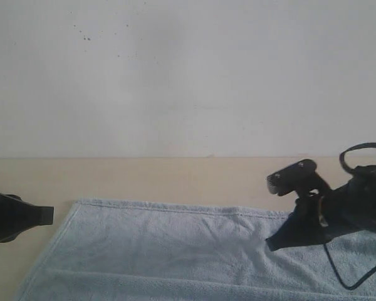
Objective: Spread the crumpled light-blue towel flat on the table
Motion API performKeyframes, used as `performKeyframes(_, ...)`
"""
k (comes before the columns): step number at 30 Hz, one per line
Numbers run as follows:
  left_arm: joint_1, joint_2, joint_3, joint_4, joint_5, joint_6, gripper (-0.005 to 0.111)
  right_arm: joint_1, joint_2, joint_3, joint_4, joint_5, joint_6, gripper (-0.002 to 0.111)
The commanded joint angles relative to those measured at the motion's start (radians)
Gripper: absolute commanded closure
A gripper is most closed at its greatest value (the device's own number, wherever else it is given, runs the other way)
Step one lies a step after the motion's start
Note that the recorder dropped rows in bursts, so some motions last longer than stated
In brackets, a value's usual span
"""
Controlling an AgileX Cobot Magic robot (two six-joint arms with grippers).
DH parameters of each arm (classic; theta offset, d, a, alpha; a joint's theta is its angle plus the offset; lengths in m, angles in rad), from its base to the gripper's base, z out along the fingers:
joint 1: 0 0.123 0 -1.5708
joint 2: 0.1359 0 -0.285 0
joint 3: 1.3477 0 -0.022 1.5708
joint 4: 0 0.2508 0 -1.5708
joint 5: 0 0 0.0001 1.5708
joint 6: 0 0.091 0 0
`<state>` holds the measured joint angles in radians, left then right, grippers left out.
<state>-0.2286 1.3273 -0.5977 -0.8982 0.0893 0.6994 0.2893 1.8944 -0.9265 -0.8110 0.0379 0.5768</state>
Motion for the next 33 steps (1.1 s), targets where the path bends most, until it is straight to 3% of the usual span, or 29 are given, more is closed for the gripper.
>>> performKeyframes(1, -0.005, -0.005, 0.003, -0.004, -0.013, 0.001, 0.103, -0.102, -0.019, -0.005, -0.006, 0.002, -0.015, 0.108)
performKeyframes(6, -0.005, -0.005, 0.003, -0.004, -0.013, 0.001, 0.103, -0.158, 0.002, -0.005, -0.006, -0.003, -0.067, 0.108)
performKeyframes(17, -0.005, -0.005, 0.003, -0.004, -0.013, 0.001, 0.103, -0.159, 0.068, -0.02, -0.006, -0.011, -0.064, 0.108)
performKeyframes(33, -0.005, -0.003, 0.003, -0.004, -0.017, 0.001, 0.103, 0.106, 0.07, -0.031, -0.004, -0.073, -0.056, 0.108)
